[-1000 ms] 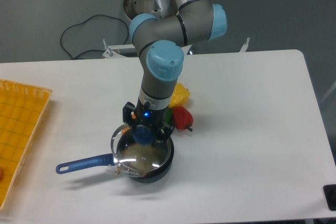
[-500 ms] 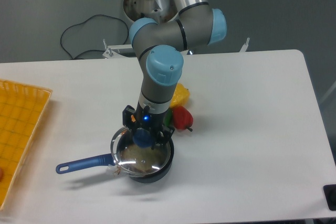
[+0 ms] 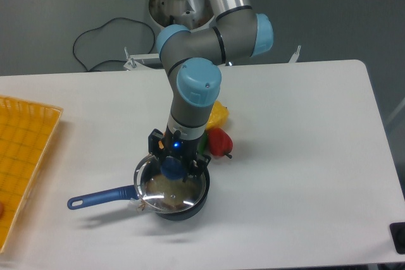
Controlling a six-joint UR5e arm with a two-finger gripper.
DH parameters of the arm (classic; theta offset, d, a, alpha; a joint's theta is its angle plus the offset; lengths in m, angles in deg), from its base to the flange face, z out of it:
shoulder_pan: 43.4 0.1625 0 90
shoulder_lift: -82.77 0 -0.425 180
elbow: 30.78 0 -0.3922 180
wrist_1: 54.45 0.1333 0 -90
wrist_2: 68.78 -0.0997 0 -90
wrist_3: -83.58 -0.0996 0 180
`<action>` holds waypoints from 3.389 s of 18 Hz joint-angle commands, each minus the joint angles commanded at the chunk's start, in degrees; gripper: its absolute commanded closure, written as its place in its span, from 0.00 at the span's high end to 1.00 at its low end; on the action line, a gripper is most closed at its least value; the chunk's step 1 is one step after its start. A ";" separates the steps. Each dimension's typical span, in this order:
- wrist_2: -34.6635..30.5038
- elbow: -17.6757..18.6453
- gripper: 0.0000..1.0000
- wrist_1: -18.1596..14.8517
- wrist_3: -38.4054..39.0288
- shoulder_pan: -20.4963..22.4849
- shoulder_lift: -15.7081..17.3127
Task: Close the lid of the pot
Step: 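Press the lid down onto the saucepan rim and settle it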
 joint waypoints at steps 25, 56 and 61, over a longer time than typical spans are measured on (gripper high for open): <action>-0.09 0.79 0.57 0.88 -0.79 0.00 -0.35; -0.26 0.88 0.78 1.23 -1.32 0.00 -0.79; -0.26 0.88 0.95 1.15 -1.67 0.00 -0.35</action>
